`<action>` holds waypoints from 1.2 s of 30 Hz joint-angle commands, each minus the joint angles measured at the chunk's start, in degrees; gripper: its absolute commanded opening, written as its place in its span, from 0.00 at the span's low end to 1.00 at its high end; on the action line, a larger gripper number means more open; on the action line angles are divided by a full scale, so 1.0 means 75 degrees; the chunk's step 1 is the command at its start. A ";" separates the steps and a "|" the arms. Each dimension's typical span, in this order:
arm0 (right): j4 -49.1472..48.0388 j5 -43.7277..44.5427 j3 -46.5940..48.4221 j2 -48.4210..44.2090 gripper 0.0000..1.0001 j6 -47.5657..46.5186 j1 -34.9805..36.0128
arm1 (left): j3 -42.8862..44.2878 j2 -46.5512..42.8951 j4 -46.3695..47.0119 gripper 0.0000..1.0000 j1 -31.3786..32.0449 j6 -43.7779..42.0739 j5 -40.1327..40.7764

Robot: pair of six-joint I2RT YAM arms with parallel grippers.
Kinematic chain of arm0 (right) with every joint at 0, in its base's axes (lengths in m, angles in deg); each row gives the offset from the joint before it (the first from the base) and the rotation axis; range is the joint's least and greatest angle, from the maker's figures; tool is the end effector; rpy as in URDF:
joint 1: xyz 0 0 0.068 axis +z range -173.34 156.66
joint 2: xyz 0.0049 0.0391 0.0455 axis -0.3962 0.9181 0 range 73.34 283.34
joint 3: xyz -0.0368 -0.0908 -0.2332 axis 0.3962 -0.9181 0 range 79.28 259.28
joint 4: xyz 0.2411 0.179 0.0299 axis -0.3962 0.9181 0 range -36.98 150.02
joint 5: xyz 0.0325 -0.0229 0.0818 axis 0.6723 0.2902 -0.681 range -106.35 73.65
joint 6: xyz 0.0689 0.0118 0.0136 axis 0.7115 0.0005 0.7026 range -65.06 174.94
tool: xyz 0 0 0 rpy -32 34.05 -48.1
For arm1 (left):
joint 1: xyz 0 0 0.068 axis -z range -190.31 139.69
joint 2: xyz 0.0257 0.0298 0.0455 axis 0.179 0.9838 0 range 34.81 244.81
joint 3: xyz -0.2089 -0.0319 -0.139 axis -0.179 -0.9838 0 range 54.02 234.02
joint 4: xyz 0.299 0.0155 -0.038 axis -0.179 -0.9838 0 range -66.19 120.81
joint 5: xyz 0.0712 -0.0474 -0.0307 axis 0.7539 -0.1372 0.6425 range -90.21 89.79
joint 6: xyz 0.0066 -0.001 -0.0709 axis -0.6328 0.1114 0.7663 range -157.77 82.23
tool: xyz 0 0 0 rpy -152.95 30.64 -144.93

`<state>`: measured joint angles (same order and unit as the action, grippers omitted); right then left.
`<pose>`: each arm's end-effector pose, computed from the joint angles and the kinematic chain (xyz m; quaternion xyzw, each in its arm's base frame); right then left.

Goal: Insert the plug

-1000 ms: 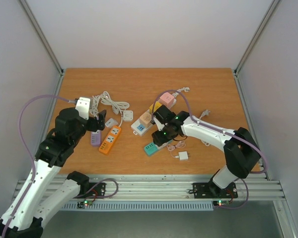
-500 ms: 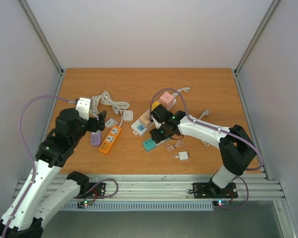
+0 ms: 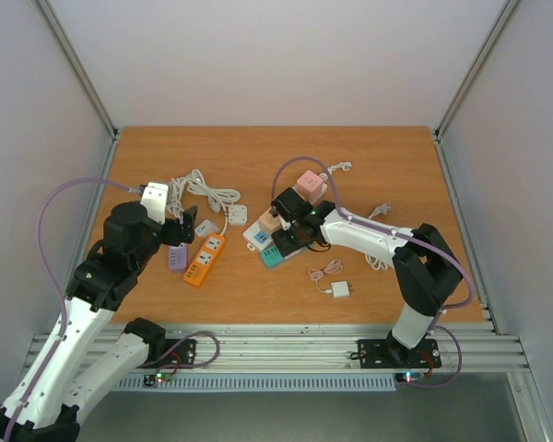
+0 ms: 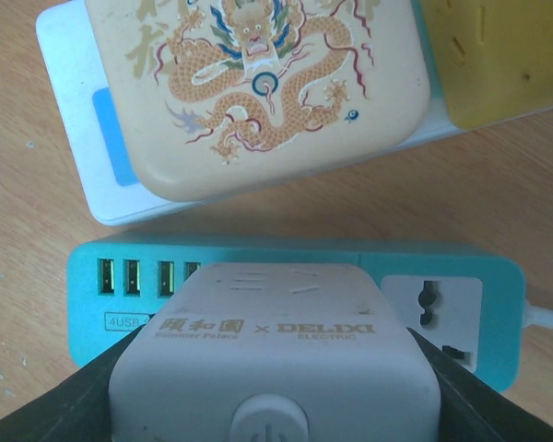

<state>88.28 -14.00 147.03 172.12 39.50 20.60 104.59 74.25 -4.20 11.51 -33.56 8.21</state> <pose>0.2808 0.2675 0.1358 -0.4810 0.8521 0.0311 0.2040 0.2105 -0.0750 0.3291 0.0884 0.8321 -0.0626 0.5439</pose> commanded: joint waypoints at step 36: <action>0.0050 0.0986 -0.0725 0.0024 0.74 0.0160 0.0012 | -0.0039 -0.0030 0.0368 0.99 -0.0024 -0.0116 0.0212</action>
<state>80.26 -9.70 142.11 171.40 40.79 21.65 104.57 74.23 -4.15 11.51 -33.78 9.15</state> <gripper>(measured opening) 0.682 0.995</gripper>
